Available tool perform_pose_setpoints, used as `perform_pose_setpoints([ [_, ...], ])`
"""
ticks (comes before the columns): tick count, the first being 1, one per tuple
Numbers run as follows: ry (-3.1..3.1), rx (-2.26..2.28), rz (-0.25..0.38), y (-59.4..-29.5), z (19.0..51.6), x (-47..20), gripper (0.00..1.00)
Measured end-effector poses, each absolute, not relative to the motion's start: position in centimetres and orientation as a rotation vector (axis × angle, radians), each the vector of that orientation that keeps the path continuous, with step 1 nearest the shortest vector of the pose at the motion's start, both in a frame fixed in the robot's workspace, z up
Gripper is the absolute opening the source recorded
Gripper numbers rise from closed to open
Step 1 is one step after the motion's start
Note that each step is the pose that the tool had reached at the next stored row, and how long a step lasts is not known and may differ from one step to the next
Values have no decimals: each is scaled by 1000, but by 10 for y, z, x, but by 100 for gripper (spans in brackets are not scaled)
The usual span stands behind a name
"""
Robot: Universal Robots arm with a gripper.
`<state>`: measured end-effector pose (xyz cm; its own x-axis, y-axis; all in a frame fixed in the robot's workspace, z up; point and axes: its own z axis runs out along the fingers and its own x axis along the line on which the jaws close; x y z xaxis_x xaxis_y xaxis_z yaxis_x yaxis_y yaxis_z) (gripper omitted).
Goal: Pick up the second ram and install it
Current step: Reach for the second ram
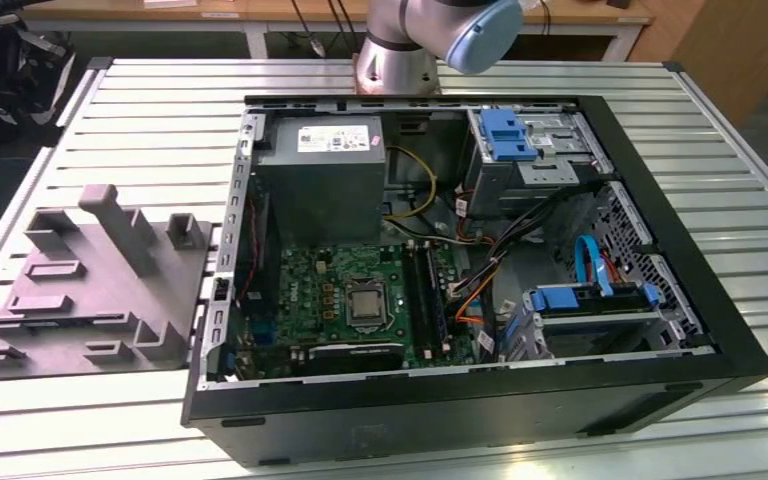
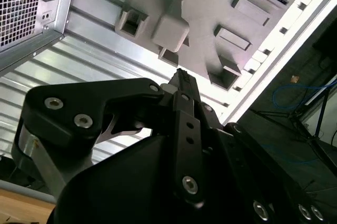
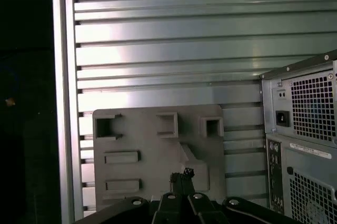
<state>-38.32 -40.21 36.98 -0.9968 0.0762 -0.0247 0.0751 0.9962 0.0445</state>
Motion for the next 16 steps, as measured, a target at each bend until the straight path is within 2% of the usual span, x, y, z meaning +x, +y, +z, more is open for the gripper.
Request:
perform_pose_setpoints([
  [16,3112,118,68,-407,370,-384,10],
])
